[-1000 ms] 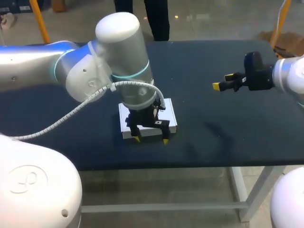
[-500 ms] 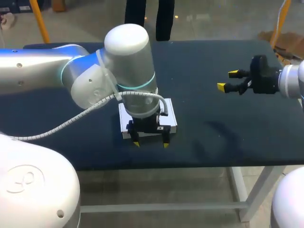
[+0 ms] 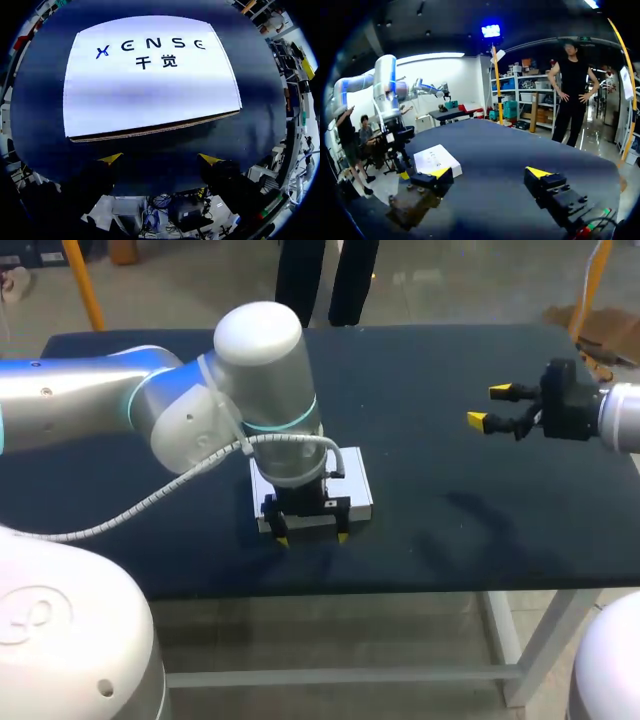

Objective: Assemble the packaging by folding the flat box into shape, placing the metal phone stand inside, and closing the box properly

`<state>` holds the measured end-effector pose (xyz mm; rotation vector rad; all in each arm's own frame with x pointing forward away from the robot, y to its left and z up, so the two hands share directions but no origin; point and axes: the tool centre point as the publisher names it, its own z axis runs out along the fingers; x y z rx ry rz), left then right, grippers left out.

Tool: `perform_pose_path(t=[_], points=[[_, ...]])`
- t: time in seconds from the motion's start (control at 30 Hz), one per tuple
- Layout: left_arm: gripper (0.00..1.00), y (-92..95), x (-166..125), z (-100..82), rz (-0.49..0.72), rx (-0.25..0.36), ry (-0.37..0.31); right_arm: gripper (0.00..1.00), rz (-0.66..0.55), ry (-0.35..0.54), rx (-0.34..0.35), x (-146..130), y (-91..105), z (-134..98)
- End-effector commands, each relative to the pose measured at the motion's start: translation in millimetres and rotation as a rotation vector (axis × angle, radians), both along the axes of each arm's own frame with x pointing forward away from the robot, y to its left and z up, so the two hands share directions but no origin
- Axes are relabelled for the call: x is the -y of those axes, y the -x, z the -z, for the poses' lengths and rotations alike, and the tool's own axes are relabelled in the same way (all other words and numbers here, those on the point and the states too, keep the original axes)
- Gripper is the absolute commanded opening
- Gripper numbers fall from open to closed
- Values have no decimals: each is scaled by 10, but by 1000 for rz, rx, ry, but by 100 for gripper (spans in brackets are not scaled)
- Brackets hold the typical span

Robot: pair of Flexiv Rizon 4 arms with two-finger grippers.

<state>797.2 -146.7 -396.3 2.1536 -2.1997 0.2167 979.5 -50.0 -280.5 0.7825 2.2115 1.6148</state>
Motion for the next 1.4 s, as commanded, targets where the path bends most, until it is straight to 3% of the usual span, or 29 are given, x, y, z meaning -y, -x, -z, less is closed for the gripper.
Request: perform_pose_path(t=[0.03,0.63,1.1,1.4], points=[[100,-92,78,50,-10,-2,-30,100,-13,-22,11,29,-5,19],[100,-553,123,78,-85,31,-153,100,-13,-22,11,29,-5,19],[100,-1018,41,62,-119,44,-163,100,-13,-22,11,29,-5,19],[100,-1496,-29,22,-110,45,-150,100,-13,-22,11,29,-5,19]])
